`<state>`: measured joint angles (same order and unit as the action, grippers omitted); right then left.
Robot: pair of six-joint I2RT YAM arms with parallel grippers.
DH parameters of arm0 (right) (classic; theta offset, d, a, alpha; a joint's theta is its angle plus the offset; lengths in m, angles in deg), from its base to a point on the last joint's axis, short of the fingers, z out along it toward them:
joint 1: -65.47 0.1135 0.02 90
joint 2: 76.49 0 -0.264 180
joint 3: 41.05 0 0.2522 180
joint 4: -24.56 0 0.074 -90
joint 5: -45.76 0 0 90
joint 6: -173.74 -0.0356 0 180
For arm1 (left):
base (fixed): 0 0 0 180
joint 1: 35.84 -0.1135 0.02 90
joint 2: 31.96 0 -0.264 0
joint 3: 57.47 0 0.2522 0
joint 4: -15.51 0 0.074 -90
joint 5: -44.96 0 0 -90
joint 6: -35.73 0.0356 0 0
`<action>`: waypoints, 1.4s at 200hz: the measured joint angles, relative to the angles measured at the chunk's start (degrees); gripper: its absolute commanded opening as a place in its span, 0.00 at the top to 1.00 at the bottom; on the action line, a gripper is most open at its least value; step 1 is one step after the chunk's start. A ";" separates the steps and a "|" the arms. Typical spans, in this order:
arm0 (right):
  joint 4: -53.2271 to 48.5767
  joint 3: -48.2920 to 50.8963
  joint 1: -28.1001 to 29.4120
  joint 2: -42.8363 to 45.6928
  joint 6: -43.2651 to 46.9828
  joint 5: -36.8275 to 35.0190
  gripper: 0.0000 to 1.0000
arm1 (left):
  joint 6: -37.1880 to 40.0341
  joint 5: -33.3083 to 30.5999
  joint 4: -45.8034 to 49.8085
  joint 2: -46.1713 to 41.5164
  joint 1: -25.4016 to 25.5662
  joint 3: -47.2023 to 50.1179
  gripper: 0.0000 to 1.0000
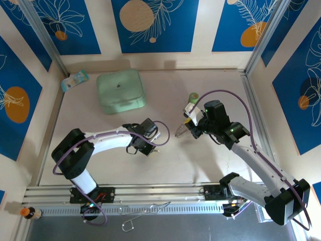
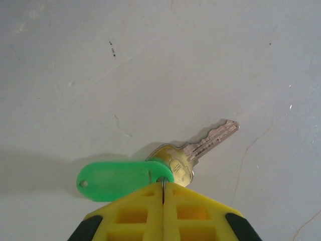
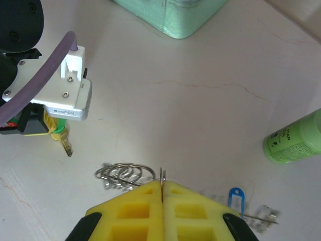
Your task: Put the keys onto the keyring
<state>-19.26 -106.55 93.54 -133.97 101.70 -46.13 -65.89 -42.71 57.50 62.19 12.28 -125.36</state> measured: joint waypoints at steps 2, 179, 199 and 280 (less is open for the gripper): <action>0.00 0.00 -0.02 0.02 0.00 0.00 1.00 | 0.07 -0.02 0.00 0.00 0.00 0.00 1.00; 9.75 4.90 5.73 3.48 7.61 21.68 1.00 | 25.86 0.13 -21.99 -42.27 -2.05 17.66 1.00; 11.72 4.96 5.86 1.90 8.70 26.14 1.00 | 28.09 6.54 -25.53 -46.38 -3.13 20.15 1.00; 10.23 1.51 8.83 -3.93 15.21 34.12 1.00 | 36.52 17.44 -29.03 -49.22 -4.09 21.27 1.00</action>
<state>-9.04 -105.04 102.37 -137.90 116.91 -12.01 -29.37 -25.27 28.47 12.97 8.19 -104.10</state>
